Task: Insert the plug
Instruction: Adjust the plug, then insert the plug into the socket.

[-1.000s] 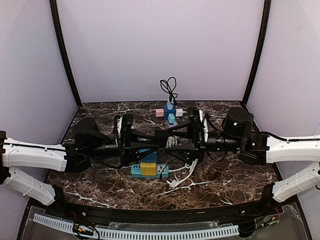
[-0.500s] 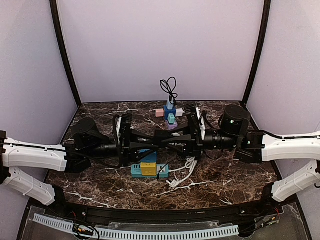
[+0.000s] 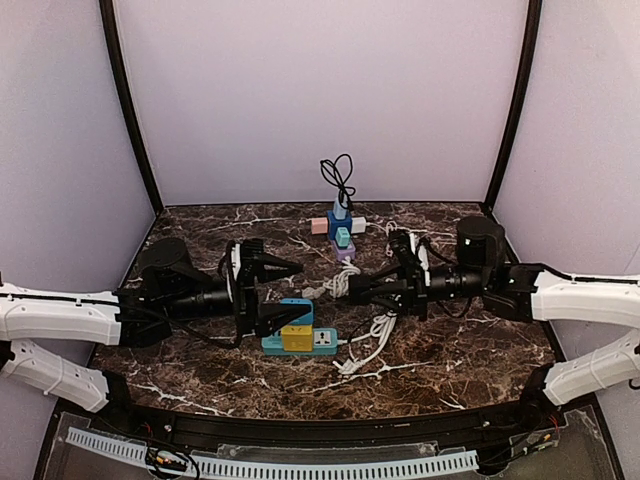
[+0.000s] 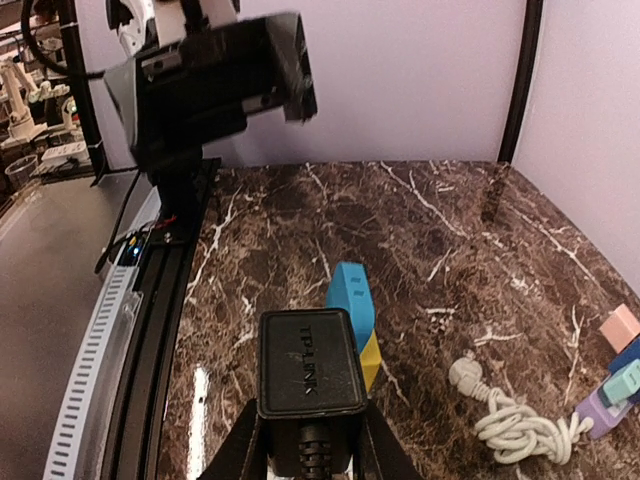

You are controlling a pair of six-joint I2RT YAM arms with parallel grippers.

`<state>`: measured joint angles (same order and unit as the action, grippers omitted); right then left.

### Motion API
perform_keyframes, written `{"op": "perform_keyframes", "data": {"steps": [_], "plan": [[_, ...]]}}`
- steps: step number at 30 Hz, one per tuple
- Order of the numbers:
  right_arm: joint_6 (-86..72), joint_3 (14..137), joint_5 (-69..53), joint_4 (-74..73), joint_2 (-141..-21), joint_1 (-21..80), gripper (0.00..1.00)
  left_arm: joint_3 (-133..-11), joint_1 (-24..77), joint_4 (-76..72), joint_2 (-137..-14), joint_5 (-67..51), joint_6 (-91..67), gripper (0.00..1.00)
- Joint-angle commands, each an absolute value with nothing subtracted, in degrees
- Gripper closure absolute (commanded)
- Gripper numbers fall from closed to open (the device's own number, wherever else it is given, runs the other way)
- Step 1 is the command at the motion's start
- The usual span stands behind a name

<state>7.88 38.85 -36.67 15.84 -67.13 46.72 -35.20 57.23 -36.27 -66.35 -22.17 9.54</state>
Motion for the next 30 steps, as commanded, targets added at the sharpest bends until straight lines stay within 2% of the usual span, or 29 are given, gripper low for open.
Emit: {"op": "perform_keyframes", "data": {"steps": [1, 9, 15, 19, 30], "plan": [[13.64, 33.11, -42.04, 19.84, -68.09, 45.21, 1.0, -35.26, 56.16, -27.08, -62.31, -16.68, 17.1, 0.27], [9.88, 35.94, -49.35, 37.43, -87.42, 43.72, 1.0, -34.81, 44.99, -18.44, -60.23, -19.19, 21.32, 0.23], [5.57, 35.94, -50.37, 54.18, -98.09, 44.0, 1.0, -30.61, 40.85, -17.61, -61.21, -21.66, 24.86, 0.22], [7.24, 38.04, -49.52, 53.93, -101.75, 45.97, 1.0, -27.8, 40.39, -19.97, -62.21, -24.48, 22.83, 0.22], [7.77, 38.7, -47.35, 58.96, -109.39, 47.02, 1.0, -24.67, 40.08, -24.51, -65.09, -23.15, 20.91, 0.22]]}}
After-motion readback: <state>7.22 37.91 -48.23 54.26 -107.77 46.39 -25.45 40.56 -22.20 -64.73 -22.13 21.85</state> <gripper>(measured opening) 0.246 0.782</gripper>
